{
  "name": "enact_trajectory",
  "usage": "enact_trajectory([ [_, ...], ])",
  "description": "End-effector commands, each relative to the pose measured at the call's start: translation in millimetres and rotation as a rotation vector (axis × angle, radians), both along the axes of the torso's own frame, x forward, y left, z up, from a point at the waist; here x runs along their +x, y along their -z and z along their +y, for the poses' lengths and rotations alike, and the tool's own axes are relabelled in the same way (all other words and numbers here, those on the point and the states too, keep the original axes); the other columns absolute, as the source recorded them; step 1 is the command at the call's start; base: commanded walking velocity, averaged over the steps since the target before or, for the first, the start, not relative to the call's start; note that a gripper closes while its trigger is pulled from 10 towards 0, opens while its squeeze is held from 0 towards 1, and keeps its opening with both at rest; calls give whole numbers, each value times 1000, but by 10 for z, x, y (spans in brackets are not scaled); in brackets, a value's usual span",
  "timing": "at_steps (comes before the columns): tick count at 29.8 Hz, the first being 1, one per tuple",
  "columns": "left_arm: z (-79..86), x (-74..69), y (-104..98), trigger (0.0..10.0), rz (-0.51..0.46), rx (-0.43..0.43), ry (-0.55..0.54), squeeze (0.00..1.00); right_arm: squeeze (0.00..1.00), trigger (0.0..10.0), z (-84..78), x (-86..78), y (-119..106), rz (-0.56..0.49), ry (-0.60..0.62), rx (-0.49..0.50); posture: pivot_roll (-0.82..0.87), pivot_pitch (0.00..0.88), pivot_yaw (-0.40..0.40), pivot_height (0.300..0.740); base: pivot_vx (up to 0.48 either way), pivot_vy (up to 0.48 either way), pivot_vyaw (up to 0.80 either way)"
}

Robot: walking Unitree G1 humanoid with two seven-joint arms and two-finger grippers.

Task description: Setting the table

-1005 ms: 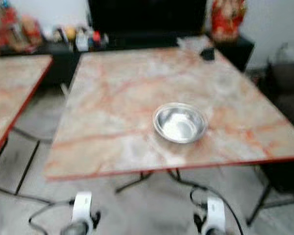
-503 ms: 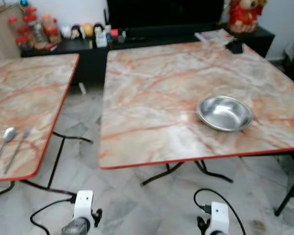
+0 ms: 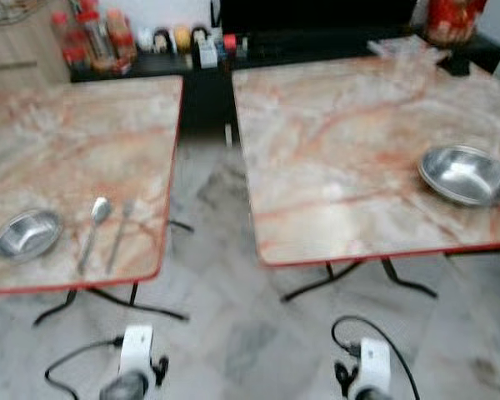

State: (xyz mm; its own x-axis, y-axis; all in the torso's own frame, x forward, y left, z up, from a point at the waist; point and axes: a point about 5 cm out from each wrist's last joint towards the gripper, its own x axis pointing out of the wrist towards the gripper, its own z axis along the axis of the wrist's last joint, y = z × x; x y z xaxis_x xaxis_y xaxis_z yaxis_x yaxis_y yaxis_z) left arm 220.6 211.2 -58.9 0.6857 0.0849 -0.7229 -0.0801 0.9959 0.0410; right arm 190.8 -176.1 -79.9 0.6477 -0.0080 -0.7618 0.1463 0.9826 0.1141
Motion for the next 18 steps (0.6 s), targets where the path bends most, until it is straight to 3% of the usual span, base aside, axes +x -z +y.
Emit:
enact_trajectory([
  [1, 59, -33, 9, 10000, 8, 3, -28, 0, 0, 10000, 25, -7, 5, 1, -9, -1, 10, 87, 20, 740, 0, 480, 0],
  [10, 93, -13, -12, 10000, -6, 11, -41, 0, 0, 10000, 80, 16, -2, -5, -11, 13, 24, 99, 16, 740, 0, 469, 267],
  [13, 99, -6, -19, 10000, -11, 15, -45, 0, 0, 10000, 78, 10, 2, -2, -10, 15, 27, 104, 16, 740, 0, 285, 0],
  [18, 105, -5, -23, 10000, -17, 26, -36, 0, 0, 10000, 86, 1, 6, -1, -6, 21, 24, 115, 22, 740, 0, 0, 0],
])
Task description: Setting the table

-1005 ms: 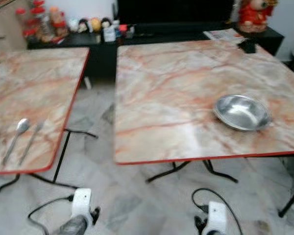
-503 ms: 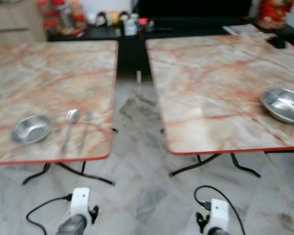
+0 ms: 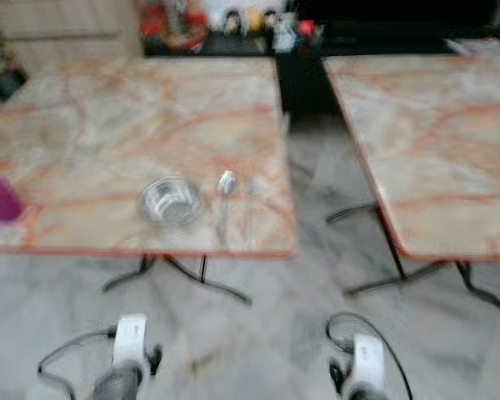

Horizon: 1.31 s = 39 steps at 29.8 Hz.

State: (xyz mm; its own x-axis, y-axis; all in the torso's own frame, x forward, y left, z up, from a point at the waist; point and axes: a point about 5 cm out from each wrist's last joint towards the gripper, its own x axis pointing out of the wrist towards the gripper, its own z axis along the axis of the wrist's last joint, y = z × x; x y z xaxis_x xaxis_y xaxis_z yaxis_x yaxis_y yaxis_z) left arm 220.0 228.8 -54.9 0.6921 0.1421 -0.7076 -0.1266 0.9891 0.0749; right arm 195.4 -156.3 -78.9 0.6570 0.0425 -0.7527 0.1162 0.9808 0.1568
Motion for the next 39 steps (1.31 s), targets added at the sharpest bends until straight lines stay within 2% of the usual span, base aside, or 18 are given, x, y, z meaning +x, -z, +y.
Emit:
enact_trajectory([
  [1, -72, 2, 15, 10000, -2, -10, 10, 0, 0, 10000, -113, -45, 17, 12, 23, -21, 24, 115, 22, 740, 0, 0, 0],
  [12, -79, 20, 3, 10000, -12, 4, 23, 0, 0, 10000, -85, -29, 8, 1, 24, -5, 27, 121, 23, 740, 0, 0, 0],
  [39, -89, 1, 16, 10000, -5, 3, 43, 0, 0, 10000, -80, -65, 29, 18, 3, -13, 30, 87, 28, 740, 275, 0, 0],
])
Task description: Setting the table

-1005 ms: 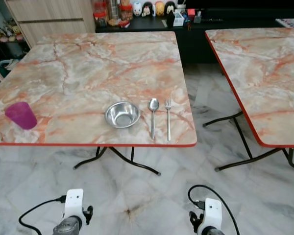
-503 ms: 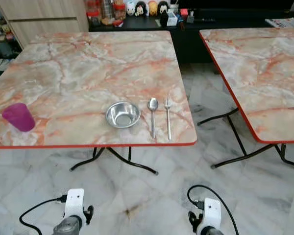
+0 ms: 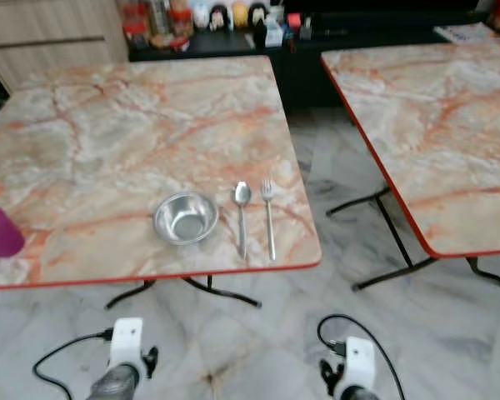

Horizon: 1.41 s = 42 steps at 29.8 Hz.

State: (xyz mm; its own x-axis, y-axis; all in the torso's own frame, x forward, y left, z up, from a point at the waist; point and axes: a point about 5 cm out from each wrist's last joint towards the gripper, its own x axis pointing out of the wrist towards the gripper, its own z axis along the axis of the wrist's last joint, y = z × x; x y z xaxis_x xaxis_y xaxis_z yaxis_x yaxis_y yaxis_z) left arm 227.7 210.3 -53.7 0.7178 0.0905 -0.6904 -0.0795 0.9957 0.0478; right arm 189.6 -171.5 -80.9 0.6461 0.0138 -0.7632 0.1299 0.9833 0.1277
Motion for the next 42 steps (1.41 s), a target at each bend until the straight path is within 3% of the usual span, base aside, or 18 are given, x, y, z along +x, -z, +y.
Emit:
enact_trajectory([
  [1, 94, -77, 30, 10000, 27, 30, 4, 0, 0, 10000, 76, 0, 6, 3, -11, 15, 34, 88, 27, 740, 0, 0, 0],
  [11, 272, -160, 30, 10000, 17, 39, -85, 0, 0, 10000, 99, 5, 7, 10, -30, 13, 53, 122, 20, 740, 0, 0, 0],
  [14, 491, -227, -11, 10000, -17, 99, -182, 0, 0, 10000, 96, -16, 18, 15, -28, 14, 55, 119, 21, 740, 0, 0, 0],
  [15, 679, -276, -65, 10000, -47, 160, -267, 0, 0, 10000, 93, -27, 23, 19, -28, 12, 58, 116, 22, 740, 0, 0, 0],
  [21, 1175, -482, -232, 10000, -113, 309, -543, 0, 0, 10000, 80, -41, 29, 25, -36, 5, 72, 108, 21, 740, 0, 0, 0],
  [25, 1565, -606, -492, 10000, -209, 483, -763, 0, 0, 10000, 100, -15, 18, 22, -57, 2, 85, 100, 13, 740, 0, 0, 0],
  [28, 1586, -608, -516, 10000, -219, 499, -774, 0, 0, 10000, 101, -13, 18, 22, -58, 2, 85, 100, 13, 740, 0, 0, 0],
  [29, 1685, -533, -689, 10000, -311, 542, -852, 0, 0, 10000, 106, -2, 13, 21, -68, 0, 119, 86, 0, 740, 0, 0, 0],
  [30, 1825, -373, -1038, 10000, -476, 635, -946, 0, 0, 10000, 115, 14, 6, 20, -85, -2, 129, 84, -3, 740, 0, 0, 0],
  [31, 1859, -303, -1183, 10000, -537, 678, -966, 0, 0, 10000, 119, 19, 4, 21, -90, -3, 129, 84, -3, 740, 0, 0, 0],
  [33, 1873, -140, -1452, 10000, -654, 741, -955, 0, 0, 10000, 132, 33, -2, 19, -95, -3, 130, 83, -4, 740, 0, 0, 0],
  [34, 1846, 69, -1826, 10000, -817, 800, -911, 0, 0, 10000, 153, 55, -12, 15, -100, -1, 124, 89, -5, 740, 0, 0, 0],
  [35, 1815, 172, -2037, 10000, -905, 824, -880, 0, 0, 10000, 163, 66, -17, 12, -106, -1, 118, 93, -5, 740, 0, 0, 0],
  [37, 1747, 299, -2331, 10000, -1032, 834, -846, 0, 0, 10000, 169, 80, -24, 8, -110, 0, 117, 101, -4, 740, 0, 0, 0],
  [38, 1652, 412, -2650, 10000, -1158, 835, -812, 0, 0, 10000, 161, 89, -30, 3, -93, 6, 117, 105, -1, 740, 0, 0, 0],
  [39, 1594, 462, -2795, 10000, -1216, 835, -784, 0, 0, 10000, 156, 91, -31, 2, -89, 6, 117, 105, -1, 740, 0, 0, 0],
  [41, 1448, 589, -3017, 10000, -1309, 795, -696, 0, 0, 10000, 139, 87, -29, 4, -86, 2, 115, 111, 0, 740, 0, 0, 0],
  [42, 1448, 589, -3017, 10000, -1309, 795, -696, 0, 0, 10000, 139, 87, -29, 4, -86, 2, 115, 111, 0, 740, 0, 0, 0],
])
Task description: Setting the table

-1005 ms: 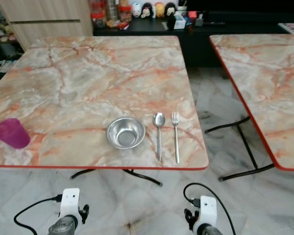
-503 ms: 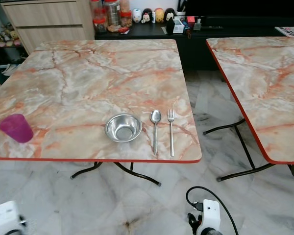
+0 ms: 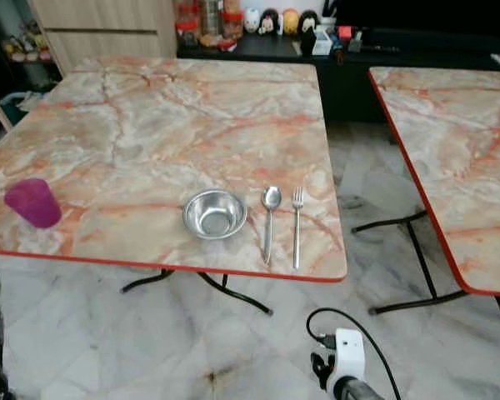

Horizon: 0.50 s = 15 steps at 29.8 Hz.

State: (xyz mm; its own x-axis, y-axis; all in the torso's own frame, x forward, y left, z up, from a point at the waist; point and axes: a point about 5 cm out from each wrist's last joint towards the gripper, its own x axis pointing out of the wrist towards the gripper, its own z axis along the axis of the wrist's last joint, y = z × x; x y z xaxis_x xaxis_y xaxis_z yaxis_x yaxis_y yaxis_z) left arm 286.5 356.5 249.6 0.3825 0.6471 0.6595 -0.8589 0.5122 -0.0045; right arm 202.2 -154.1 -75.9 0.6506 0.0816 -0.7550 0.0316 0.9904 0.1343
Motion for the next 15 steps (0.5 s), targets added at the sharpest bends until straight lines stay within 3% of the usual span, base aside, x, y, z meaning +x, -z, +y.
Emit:
enact_trajectory([
  [1, -107, 74, -73, 10000, 19, 49, 72, 0, 0, 10000, -46, -46, 24, 18, 15, -7, 113, 114, 1, 740, 0, 0, 0],
  [2, -371, 274, -188, 10000, 38, 60, 265, 0, 0, 10000, -60, -65, 33, 22, 20, -10, 100, 117, 0, 740, 0, 0, 0],
  [4, -716, 443, -271, 10000, 66, 58, 493, 0, 0, 10000, -71, -82, 41, 25, 26, -10, 93, 123, -1, 740, 0, 0, 0],
  [5, -989, 554, -284, 10000, 100, 16, 679, 0, 0, 10000, -83, -95, 47, 27, 35, -10, 95, 125, -2, 740, 0, 0, 0],
  [6, -1143, 594, -284, 10000, 107, -12, 768, 0, 0, 10000, -87, -105, 52, 31, 35, -12, 94, 127, -1, 740, 0, 0, 0],
  [7, -1143, 594, -284, 10000, 107, -12, 768, 0, 0, 10000, -87, -105, 52, 31, 35, -12, 94, 127, -1, 740, 0, 0, 0],
  [8, -1338, 627, -281, 10000, 108, -68, 889, 0, 0, 10000, -87, -117, 58, 35, 31, -15, 87, 130, 0, 740, 0, 0, 0],
  [9, -1422, 634, -266, 10000, 108, -113, 955, 0, 0, 10000, -87, -120, 59, 35, 30, -15, 84, 132, 2, 740, 0, 0, 0],
  [11, -1500, 640, -248, 10000, 115, -123, 993, 0, 0, 10000, -88, -120, 59, 34, 35, -14, 80, 132, 2, 740, 0, 0, 0],
  [13, -1659, 659, -150, 10000, 146, -193, 1104, 0, 0, 10000, -94, -119, 57, 32, 43, -12, 76, 133, 4, 740, 0, 0, 0],
  [15, -1674, 686, 19, 10000, 221, -277, 1147, 0, 0, 10000, -101, -123, 59, 32, 46, -12, 79, 131, 4, 740, 0, 0, 0],
])
